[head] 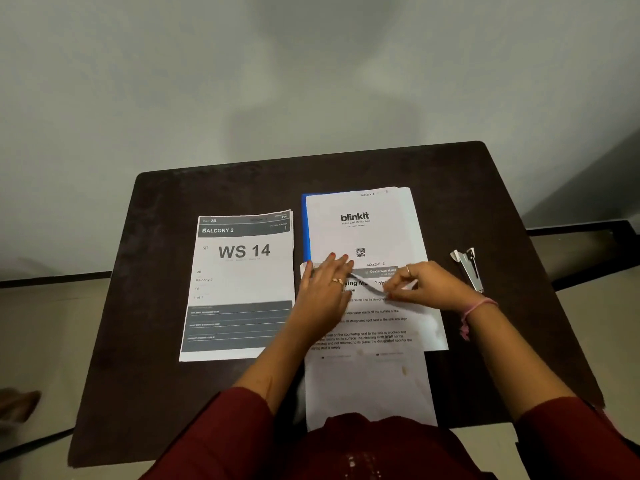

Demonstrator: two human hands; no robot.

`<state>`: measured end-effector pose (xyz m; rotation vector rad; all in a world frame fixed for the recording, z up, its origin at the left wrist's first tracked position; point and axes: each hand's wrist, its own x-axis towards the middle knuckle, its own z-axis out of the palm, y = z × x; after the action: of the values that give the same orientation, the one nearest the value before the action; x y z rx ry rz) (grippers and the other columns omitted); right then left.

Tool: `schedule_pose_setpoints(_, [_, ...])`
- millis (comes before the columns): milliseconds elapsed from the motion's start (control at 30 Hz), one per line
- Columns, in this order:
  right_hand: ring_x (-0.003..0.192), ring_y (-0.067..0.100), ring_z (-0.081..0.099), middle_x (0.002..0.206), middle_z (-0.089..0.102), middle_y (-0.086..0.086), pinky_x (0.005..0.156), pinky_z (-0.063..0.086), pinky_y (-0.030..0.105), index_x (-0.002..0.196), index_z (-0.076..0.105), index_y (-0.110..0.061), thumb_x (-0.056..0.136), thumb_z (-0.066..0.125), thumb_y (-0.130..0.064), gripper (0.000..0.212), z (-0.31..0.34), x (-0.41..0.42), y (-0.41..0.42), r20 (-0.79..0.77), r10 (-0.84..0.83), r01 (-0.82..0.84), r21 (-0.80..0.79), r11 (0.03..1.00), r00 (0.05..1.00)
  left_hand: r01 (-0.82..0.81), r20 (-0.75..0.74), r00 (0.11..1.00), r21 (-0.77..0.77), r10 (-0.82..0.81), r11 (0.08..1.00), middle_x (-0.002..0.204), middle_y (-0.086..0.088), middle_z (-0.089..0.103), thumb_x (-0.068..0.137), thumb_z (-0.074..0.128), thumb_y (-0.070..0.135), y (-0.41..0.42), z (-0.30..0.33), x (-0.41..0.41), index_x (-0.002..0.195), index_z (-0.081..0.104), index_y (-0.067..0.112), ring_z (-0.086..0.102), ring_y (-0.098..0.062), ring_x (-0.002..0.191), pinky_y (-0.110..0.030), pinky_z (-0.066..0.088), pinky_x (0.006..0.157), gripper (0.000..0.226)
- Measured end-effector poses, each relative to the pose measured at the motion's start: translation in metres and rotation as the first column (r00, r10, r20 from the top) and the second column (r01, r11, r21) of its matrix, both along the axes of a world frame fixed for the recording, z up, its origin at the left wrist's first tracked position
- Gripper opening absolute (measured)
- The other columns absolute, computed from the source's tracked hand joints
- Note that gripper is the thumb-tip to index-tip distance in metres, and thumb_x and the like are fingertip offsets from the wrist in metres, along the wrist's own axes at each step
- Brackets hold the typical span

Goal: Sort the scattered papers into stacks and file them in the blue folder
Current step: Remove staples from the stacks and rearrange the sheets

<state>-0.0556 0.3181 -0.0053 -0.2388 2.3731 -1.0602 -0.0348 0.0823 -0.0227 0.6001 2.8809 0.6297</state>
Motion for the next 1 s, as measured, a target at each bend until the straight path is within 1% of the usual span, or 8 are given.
schedule_pose_setpoints(133, [0.094,0.012,0.069,0.096,0.074,0.0,0.084,0.05,0.017,0.087,0.074,-0.016,0.078,0.076,-0.024,0.012,0.011,0.002,0.003,0.238,0.021,0.022,-0.177,0.984,0.971,0.101,0.074,0.993,-0.159,-0.09,0.982,0.144,0.001,0.045,0.101,0.04,0.034,0.008,0.0,-0.002,0.14,0.044,0.022,0.033,-0.015,0.139,-0.048,-0.012,0.115,0.041])
schedule_pose_setpoints(233, [0.092,0.008,0.067,0.096,0.074,0.001,0.083,0.051,0.019,0.078,0.073,-0.02,0.084,0.069,-0.022,0.008,0.008,-0.005,0.002,0.213,-0.139,0.196,-0.271,0.942,0.967,0.126,0.029,0.992,-0.154,-0.123,0.98,0.128,0.005,0.058,0.103,0.037,0.03,0.007,-0.005,0.004,0.131,0.055,0.023,0.05,-0.014,0.122,-0.045,-0.01,0.116,0.033])
schedule_pose_setpoints(367, [0.099,0.009,0.062,0.113,0.067,-0.001,0.094,0.046,0.025,0.109,0.07,-0.015,0.085,0.07,-0.017,0.025,-0.018,-0.031,0.001,-0.113,-0.202,0.214,0.115,0.97,0.973,0.122,-0.109,0.986,-0.036,-0.126,0.992,0.098,0.0,0.072,0.094,0.056,0.02,0.0,-0.017,0.011,0.107,0.071,0.019,0.066,-0.023,0.094,-0.054,0.01,0.112,0.02])
schedule_pose_setpoints(467, [0.11,0.014,0.06,0.118,0.065,-0.005,0.1,0.043,0.035,0.116,0.067,-0.022,0.084,0.071,-0.024,0.033,-0.025,-0.043,-0.004,-0.121,-0.089,0.124,0.324,0.938,0.989,0.101,-0.132,0.986,-0.014,-0.102,0.995,0.089,0.0,0.074,0.091,0.053,0.026,-0.002,-0.019,0.015,0.099,0.073,0.017,0.069,-0.021,0.085,-0.059,0.03,0.105,0.024])
schedule_pose_setpoints(700, [0.099,0.009,0.061,0.093,0.072,-0.012,0.083,0.026,0.027,0.103,0.071,-0.031,0.092,0.06,-0.026,0.017,-0.015,-0.042,-0.008,-0.254,-0.043,0.152,0.426,0.892,0.966,0.107,-0.134,0.986,0.055,-0.099,0.993,0.102,-0.002,0.07,0.087,0.046,0.035,-0.005,-0.023,0.019,0.086,0.076,0.014,0.069,-0.02,0.088,-0.059,0.045,0.093,0.037])
schedule_pose_setpoints(833, [0.099,0.01,0.064,0.097,0.073,-0.011,0.096,0.041,0.034,0.099,0.074,-0.03,0.09,0.061,-0.026,0.016,-0.013,-0.029,-0.003,-0.271,-0.008,0.113,0.373,0.921,0.963,0.122,-0.167,0.981,0.101,-0.104,0.987,0.125,-0.012,0.061,0.085,0.059,0.028,-0.005,-0.022,0.017,0.085,0.077,0.01,0.06,-0.032,0.11,-0.053,0.048,0.095,0.025])
schedule_pose_setpoints(900, [0.107,0.008,0.062,0.107,0.071,-0.006,0.098,0.044,0.037,0.094,0.076,-0.027,0.086,0.066,-0.025,0.012,-0.01,-0.021,-0.002,-0.28,0.011,0.077,0.302,0.95,0.96,0.146,-0.183,0.975,0.095,-0.127,0.985,0.137,-0.014,0.052,0.088,0.052,0.032,-0.006,-0.02,0.016,0.081,0.076,0.013,0.05,-0.036,0.125,-0.055,0.038,0.102,0.032])
schedule_pose_setpoints(1000, [0.099,-0.004,0.061,0.105,0.072,-0.006,0.095,0.046,0.024,0.089,0.076,-0.019,0.083,0.071,-0.018,0.008,0.008,-0.007,0.0,-0.089,-0.019,0.027,0.089,0.996,0.996,0.154,-0.185,0.972,0.045,-0.143,0.987,0.146,-0.014,0.043,0.088,0.045,0.038,-0.007,-0.017,0.012,0.078,0.076,0.018,0.038,-0.038,0.135,-0.058,0.024,0.105,0.038])
